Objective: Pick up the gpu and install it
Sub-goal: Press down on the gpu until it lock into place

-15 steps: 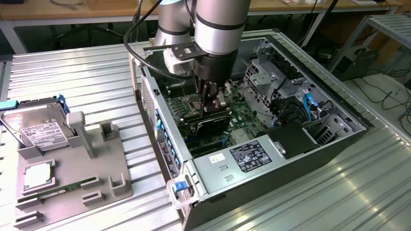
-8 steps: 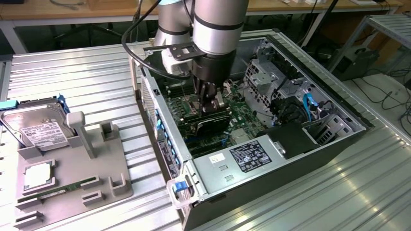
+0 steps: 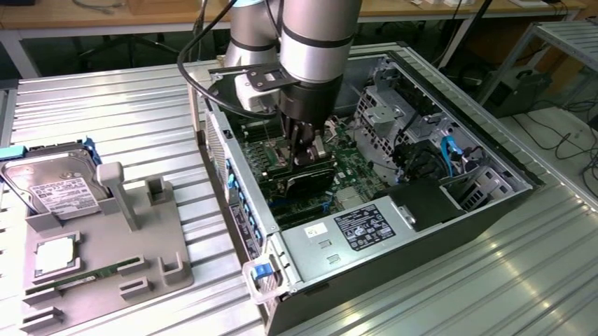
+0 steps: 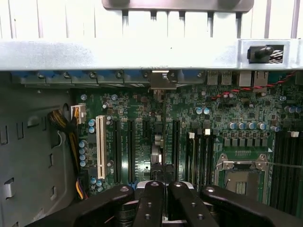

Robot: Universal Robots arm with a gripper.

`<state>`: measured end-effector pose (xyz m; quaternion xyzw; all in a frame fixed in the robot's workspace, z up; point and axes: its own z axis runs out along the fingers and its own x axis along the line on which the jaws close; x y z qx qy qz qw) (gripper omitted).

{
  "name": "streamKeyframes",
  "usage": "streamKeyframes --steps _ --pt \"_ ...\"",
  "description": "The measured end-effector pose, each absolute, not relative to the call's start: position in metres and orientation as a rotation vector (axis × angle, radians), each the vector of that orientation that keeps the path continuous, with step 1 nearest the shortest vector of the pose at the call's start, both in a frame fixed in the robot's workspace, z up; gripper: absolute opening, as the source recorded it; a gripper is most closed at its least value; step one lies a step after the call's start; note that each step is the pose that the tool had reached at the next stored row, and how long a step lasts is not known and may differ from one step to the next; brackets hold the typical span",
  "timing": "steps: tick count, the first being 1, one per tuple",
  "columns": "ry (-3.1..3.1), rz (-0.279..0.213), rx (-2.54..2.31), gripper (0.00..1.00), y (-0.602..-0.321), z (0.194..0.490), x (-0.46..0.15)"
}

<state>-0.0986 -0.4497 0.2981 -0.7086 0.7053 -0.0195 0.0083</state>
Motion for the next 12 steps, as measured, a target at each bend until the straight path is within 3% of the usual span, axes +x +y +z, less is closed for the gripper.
streamKeyframes --steps 12 --pt "2.195 -0.06 -2.223 0.11 -0.4488 0.2919 -0.1041"
